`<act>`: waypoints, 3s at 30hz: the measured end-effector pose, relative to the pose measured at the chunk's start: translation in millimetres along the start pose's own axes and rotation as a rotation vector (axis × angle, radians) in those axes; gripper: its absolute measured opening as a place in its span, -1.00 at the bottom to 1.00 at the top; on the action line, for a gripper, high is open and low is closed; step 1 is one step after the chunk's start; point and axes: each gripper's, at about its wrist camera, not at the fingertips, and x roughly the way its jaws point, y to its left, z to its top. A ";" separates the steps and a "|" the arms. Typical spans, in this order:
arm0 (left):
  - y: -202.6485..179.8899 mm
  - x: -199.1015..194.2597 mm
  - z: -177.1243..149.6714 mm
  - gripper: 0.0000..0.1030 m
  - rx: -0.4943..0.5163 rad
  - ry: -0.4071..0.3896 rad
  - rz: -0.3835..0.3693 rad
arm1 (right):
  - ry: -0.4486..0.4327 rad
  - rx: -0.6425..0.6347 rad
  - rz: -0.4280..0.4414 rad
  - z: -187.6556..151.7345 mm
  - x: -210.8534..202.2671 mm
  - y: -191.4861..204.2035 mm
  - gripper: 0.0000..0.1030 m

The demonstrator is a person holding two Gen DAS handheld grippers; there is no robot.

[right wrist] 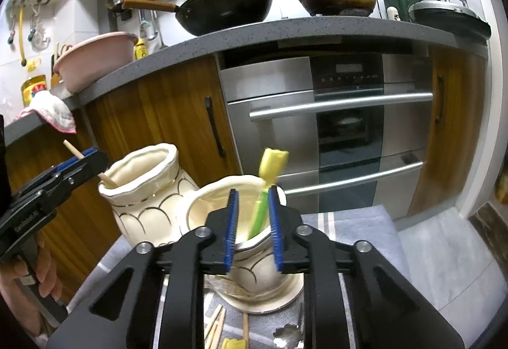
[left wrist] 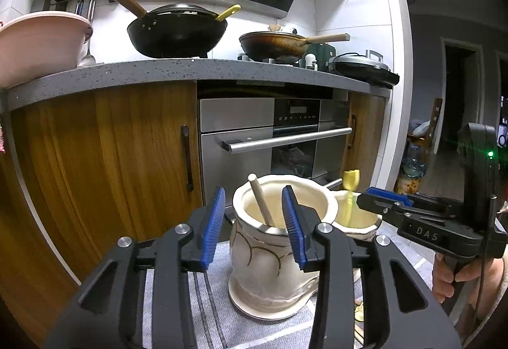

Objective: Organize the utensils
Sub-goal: 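Drop the chopstick into the large holder while the right tool drops the spoon into the small one, then move both open tools back down toward the remaining utensils, then grasp another chopstick with the left tool while the right tool grasps the gold fork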

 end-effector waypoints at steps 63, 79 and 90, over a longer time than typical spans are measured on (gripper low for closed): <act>-100.4 -4.4 -128.3 0.21 0.133 0.559 -0.102 | 0.377 0.070 -0.138 -80.9 -11.2 -39.4 -0.32; -99.0 4.6 -126.1 -0.63 0.135 0.599 -0.147 | 0.409 0.188 -0.134 -73.4 17.3 -57.1 -0.74; -94.5 4.9 -123.8 -0.87 0.176 0.610 -0.120 | 0.418 0.179 -0.147 -69.6 16.5 -59.2 -0.83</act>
